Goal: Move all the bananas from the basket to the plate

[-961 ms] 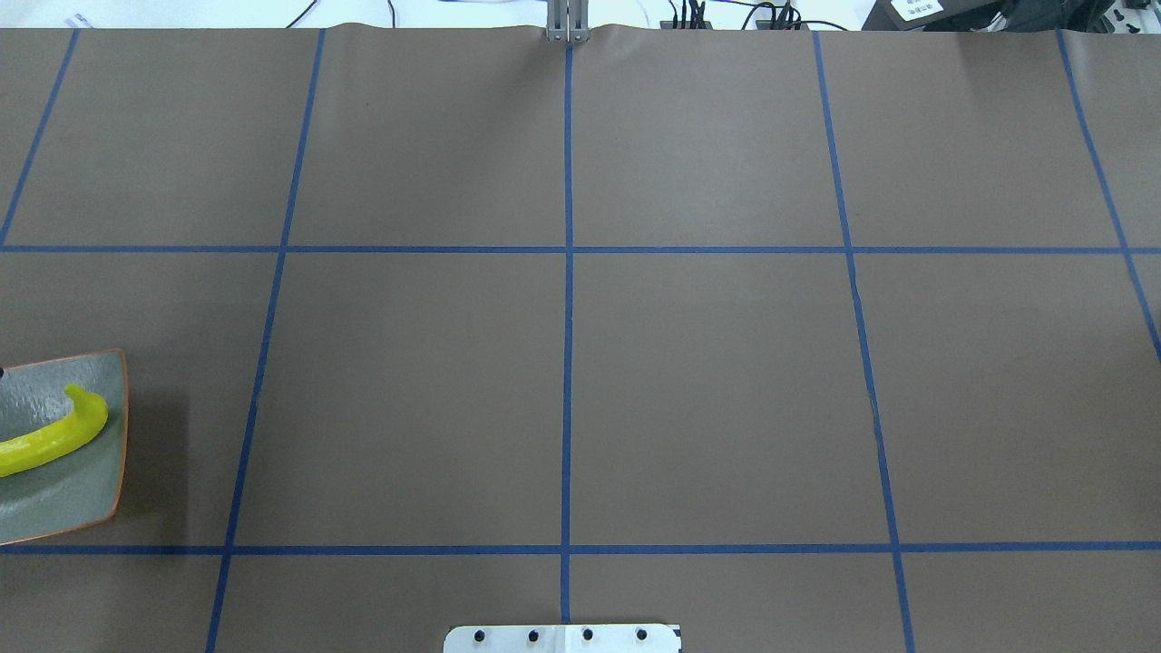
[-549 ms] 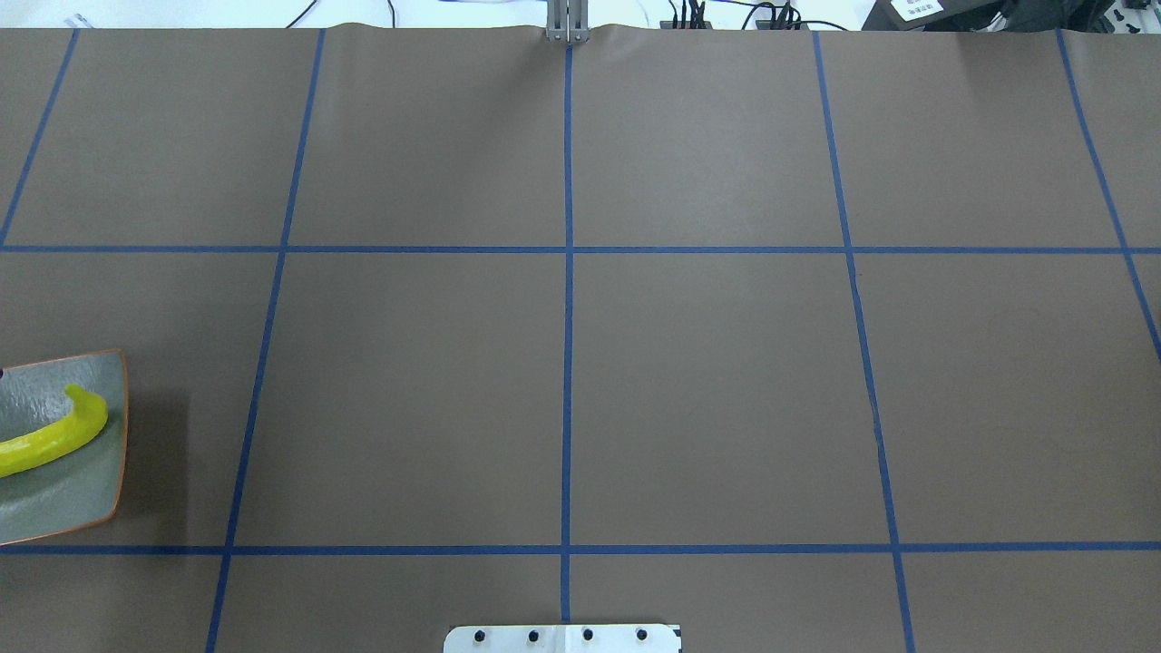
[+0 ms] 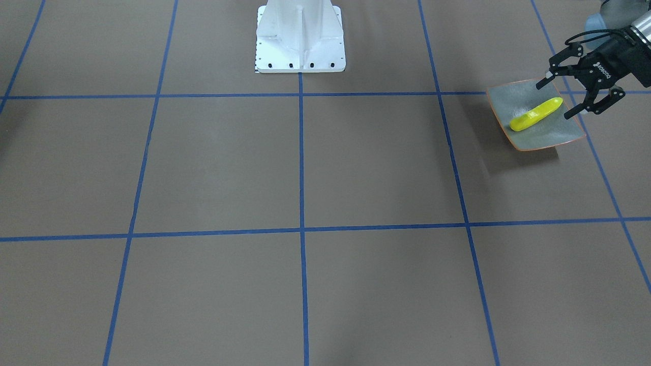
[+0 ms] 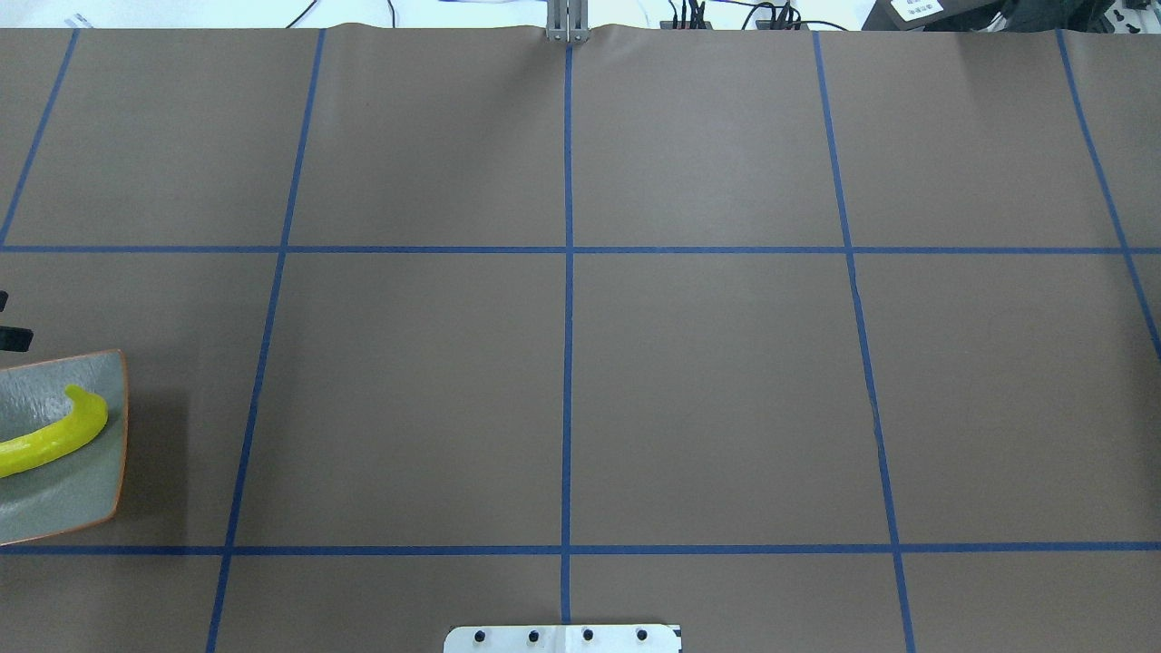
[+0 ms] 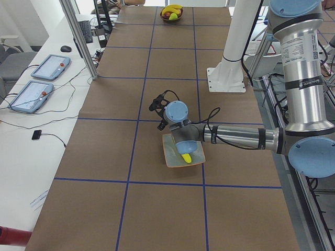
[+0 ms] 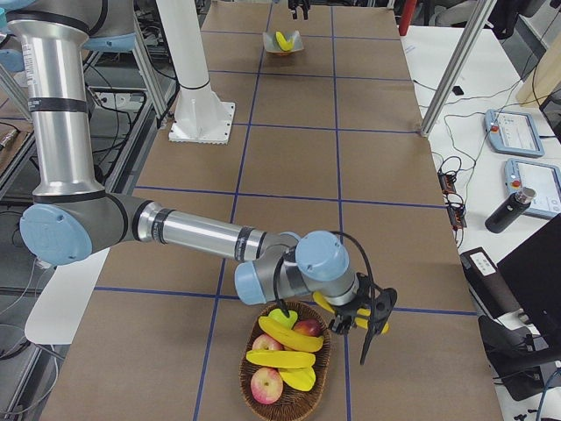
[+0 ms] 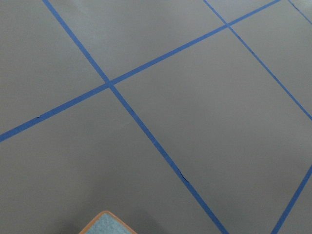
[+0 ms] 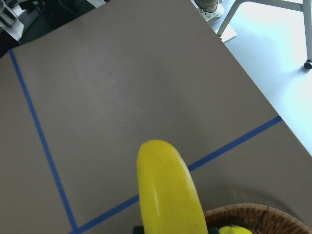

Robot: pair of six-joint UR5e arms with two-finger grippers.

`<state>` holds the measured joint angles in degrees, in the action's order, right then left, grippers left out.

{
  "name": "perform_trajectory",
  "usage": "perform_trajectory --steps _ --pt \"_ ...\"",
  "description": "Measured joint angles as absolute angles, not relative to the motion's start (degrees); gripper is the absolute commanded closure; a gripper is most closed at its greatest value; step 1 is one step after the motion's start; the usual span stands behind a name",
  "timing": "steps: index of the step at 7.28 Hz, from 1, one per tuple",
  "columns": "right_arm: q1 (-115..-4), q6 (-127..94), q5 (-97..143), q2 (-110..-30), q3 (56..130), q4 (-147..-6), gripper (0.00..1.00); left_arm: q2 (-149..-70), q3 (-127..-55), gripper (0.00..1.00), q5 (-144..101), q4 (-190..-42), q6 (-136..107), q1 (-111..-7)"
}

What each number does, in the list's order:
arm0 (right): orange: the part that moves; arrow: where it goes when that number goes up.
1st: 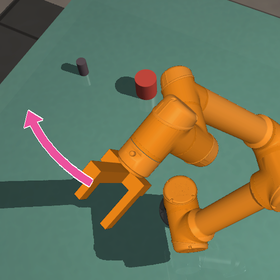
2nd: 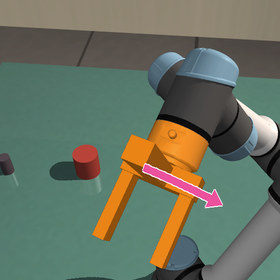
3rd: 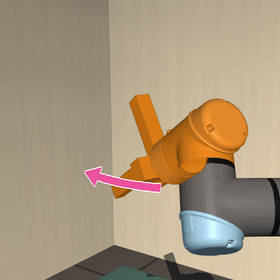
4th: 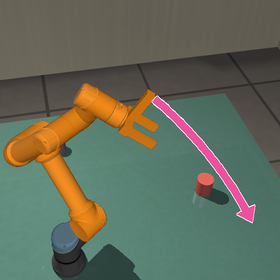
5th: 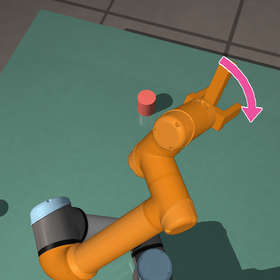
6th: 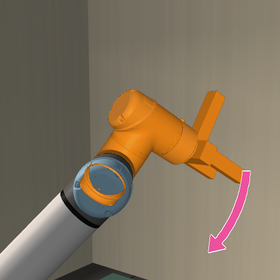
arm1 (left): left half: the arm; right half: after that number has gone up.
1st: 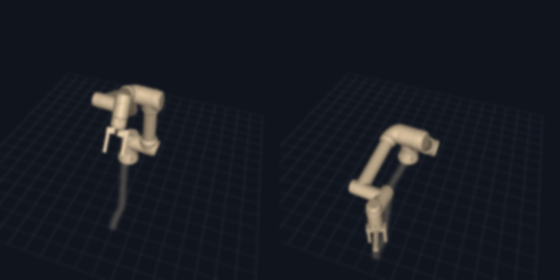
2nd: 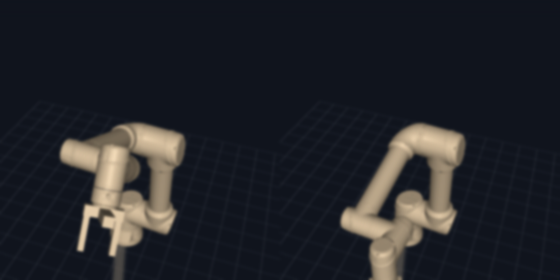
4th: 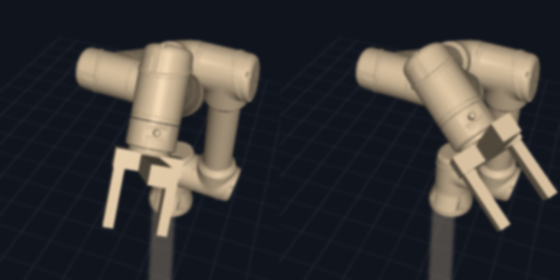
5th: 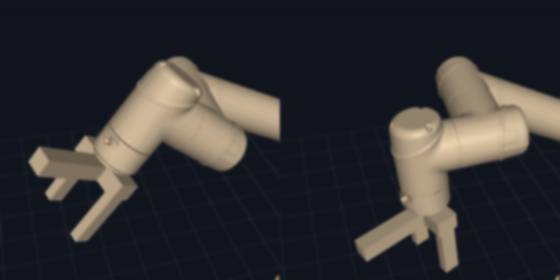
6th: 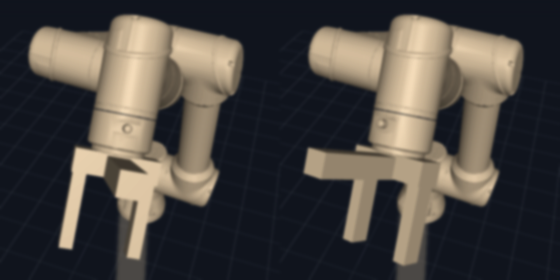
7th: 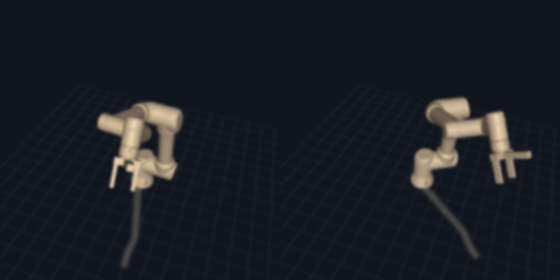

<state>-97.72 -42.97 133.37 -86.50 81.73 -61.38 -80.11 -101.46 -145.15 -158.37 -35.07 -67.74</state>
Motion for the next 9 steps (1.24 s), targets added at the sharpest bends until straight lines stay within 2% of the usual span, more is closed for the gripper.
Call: perform_trajectory --steps 4,9 --pt "-79.46 -77.54 131.09 -81.23 99.45 -61.26 1.0 -89.73 -101.55 0.0 -143.83 -158.24 -49.31 -67.18" --pt "-55.64 -102.84 114.81 -66.22 107.22 -62.07 1.0 -104.96 -102.26 0.0 -135.31 -158.41 -76.19 -59.6"
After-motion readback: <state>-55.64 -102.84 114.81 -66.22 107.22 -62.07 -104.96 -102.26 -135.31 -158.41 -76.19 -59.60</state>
